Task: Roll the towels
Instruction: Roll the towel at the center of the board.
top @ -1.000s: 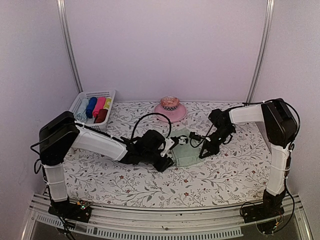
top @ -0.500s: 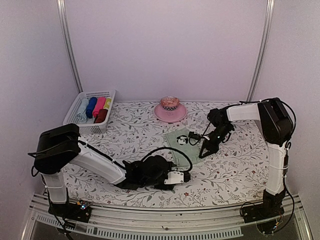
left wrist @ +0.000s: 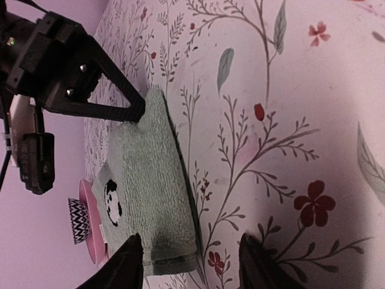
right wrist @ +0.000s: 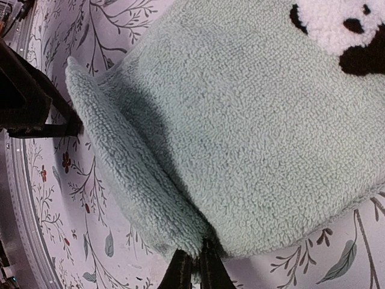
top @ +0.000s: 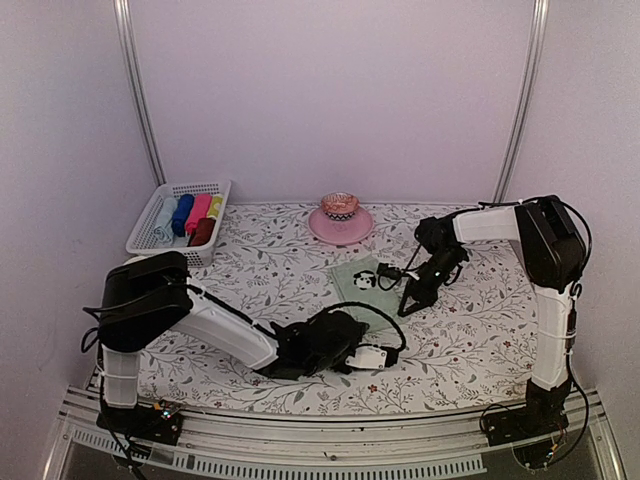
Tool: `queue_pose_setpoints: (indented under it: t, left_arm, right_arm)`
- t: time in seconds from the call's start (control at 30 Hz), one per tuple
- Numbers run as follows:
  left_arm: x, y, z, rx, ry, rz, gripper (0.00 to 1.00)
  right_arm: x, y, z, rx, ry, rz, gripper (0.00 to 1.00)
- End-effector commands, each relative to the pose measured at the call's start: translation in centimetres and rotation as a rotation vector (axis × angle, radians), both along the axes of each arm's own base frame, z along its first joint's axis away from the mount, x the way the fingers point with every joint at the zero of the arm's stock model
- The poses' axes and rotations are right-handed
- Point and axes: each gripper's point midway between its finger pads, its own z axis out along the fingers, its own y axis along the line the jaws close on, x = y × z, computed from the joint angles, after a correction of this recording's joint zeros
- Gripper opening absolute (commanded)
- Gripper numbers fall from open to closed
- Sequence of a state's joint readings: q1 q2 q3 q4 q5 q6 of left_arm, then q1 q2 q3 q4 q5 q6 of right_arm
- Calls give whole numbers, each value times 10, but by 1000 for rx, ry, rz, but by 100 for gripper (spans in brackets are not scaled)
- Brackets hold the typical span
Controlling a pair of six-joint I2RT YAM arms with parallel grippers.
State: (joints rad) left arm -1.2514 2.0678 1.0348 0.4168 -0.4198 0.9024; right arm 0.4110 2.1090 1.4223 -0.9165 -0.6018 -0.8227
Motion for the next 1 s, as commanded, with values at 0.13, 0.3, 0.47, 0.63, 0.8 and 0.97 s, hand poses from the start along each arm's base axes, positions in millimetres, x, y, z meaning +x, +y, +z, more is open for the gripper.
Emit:
queue_pose_setpoints:
  t: [0.13, 0.3, 0.47, 0.63, 0.8, 0.97]
  left_arm:
    - [0, 23, -62, 280, 93, -6, 50]
    - [11, 31, -71, 305, 92, 42, 50]
    - [21, 39, -74, 317, 93, 90, 44]
    - [32, 49, -81, 338, 82, 141, 41]
    - [35, 52, -86, 347, 87, 153, 34]
    - [31, 50, -87, 348, 121, 135, 6]
  right_arm:
    - [0, -12, -28, -79, 11, 7, 8]
    - [-2, -10, -27, -70, 11, 18, 8]
    - [-3, -9, -26, -63, 14, 25, 8]
    - [-3, -9, -26, -60, 14, 28, 8]
    - [-4, -9, -25, -58, 13, 33, 8]
    - [-3, -7, -21, -48, 1, 39, 8]
